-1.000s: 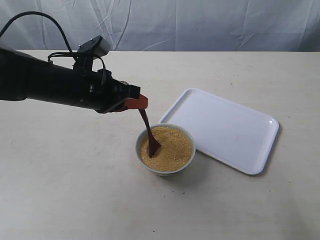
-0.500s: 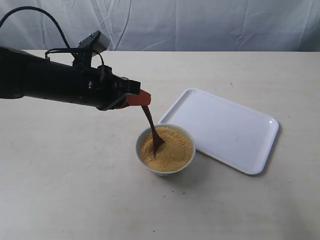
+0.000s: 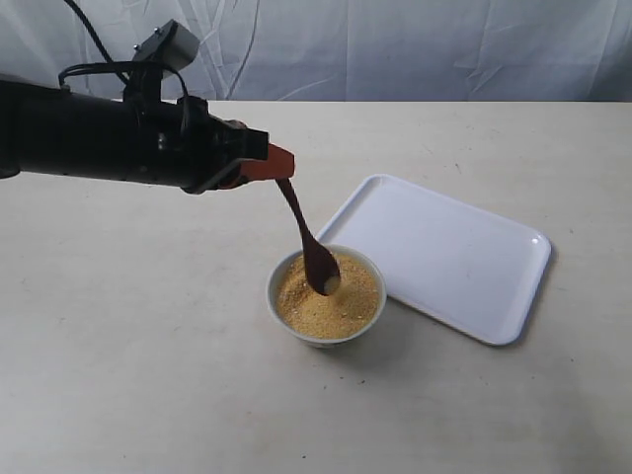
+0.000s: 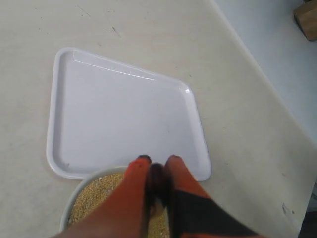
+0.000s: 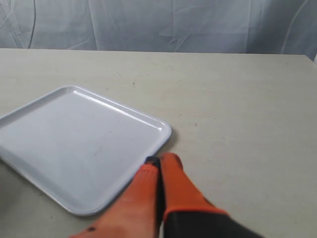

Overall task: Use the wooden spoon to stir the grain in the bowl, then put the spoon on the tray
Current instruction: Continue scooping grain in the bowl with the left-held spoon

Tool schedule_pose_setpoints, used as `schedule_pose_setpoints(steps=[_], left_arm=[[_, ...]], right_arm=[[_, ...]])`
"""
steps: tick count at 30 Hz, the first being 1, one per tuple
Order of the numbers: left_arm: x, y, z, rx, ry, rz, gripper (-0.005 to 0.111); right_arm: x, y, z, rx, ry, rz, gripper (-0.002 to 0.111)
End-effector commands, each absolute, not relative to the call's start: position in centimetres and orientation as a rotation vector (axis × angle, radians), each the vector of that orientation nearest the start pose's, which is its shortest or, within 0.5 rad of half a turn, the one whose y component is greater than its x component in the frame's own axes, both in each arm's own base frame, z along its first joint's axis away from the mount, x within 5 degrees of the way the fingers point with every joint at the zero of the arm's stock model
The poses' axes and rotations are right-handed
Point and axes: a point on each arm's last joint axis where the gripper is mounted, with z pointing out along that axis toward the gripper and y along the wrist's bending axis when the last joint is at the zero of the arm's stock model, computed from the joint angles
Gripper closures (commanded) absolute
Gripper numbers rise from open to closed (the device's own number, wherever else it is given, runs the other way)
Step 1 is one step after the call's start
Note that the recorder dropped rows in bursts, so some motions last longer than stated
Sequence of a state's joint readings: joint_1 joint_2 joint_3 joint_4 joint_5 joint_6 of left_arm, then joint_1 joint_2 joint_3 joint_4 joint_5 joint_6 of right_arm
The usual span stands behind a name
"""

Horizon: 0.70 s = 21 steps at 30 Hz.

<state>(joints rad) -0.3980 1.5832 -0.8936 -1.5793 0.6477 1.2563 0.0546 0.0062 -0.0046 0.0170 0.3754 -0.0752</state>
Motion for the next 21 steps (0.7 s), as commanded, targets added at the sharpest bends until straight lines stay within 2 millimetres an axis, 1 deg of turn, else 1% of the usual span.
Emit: schedule_pose_setpoints(steps=[1,7,11,14,21], left_arm=[[27.3,-17.5,24.5,0.454,2.172,-1.128,0.107],[27.3,-17.5,24.5,0.536,2.133,-1.082,0.107],[27.5,-17.6,24.5,0.554,2.107,-1.072,0.107],[27.8,-17.8,23.9,0.543,2.103,-1.089,0.107],[28.3,-18.3,21.3,0.572,2.173,-1.118,0.107]], right_arm=[[5.3,0.3,18.1,-0.109,1.842,0.002,0.108],[5.3,0.3,18.1,-0.109,1.842,0.002,0.108],[5.3,0.3,18.1,-0.109,1.842,0.002,0.108],[5.3,0.3,18.1,-0.109,1.842,0.002,0.108],[5.3,0.3,18.1,-0.109,1.842,0.002,0.108]])
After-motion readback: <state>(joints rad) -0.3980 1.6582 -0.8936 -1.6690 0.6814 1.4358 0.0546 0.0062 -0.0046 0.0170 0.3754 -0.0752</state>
